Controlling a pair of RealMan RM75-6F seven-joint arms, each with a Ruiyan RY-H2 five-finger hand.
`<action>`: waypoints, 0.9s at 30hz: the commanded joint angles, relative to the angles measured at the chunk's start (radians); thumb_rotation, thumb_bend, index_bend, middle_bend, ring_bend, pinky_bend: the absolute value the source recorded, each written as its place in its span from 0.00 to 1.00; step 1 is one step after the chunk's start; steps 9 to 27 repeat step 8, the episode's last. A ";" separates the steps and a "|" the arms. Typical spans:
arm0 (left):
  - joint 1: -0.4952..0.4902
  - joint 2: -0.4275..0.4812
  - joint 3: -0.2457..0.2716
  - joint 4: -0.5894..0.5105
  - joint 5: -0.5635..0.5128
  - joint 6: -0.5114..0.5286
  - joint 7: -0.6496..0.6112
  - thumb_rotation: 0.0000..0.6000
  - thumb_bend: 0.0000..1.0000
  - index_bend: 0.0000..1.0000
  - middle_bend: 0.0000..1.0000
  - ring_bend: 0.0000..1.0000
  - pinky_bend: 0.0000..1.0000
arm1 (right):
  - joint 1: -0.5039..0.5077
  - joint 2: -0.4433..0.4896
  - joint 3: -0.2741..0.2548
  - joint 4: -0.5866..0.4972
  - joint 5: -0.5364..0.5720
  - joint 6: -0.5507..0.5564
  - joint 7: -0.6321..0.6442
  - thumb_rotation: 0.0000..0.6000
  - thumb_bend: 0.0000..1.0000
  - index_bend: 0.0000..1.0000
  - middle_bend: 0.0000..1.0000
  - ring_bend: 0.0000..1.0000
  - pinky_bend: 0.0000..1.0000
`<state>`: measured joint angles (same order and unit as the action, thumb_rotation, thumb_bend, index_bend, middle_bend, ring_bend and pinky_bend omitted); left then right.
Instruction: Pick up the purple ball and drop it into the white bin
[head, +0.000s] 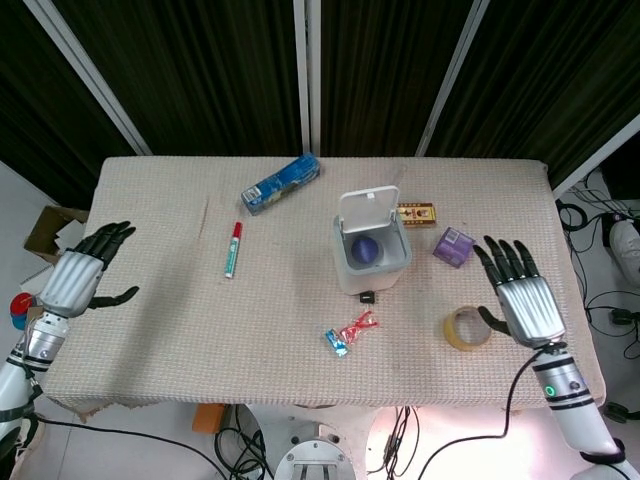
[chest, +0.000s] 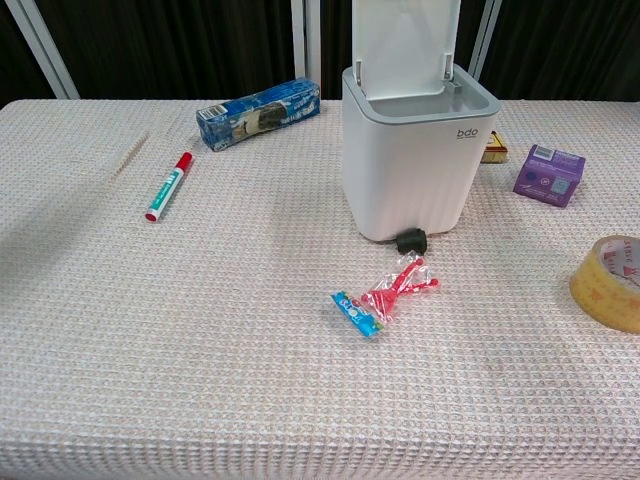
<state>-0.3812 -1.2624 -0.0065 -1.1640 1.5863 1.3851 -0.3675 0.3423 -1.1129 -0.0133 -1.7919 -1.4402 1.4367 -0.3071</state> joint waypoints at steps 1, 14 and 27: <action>0.041 0.004 0.015 0.006 -0.003 0.036 0.026 0.86 0.23 0.07 0.07 0.07 0.23 | -0.172 -0.014 -0.084 0.160 -0.041 0.157 0.149 1.00 0.14 0.00 0.00 0.00 0.00; 0.169 -0.030 0.061 0.054 -0.005 0.143 0.048 0.77 0.22 0.07 0.07 0.07 0.23 | -0.334 -0.082 -0.106 0.379 0.026 0.214 0.342 1.00 0.15 0.00 0.00 0.00 0.00; 0.169 -0.030 0.061 0.054 -0.005 0.143 0.048 0.77 0.22 0.07 0.07 0.07 0.23 | -0.334 -0.082 -0.106 0.379 0.026 0.214 0.342 1.00 0.15 0.00 0.00 0.00 0.00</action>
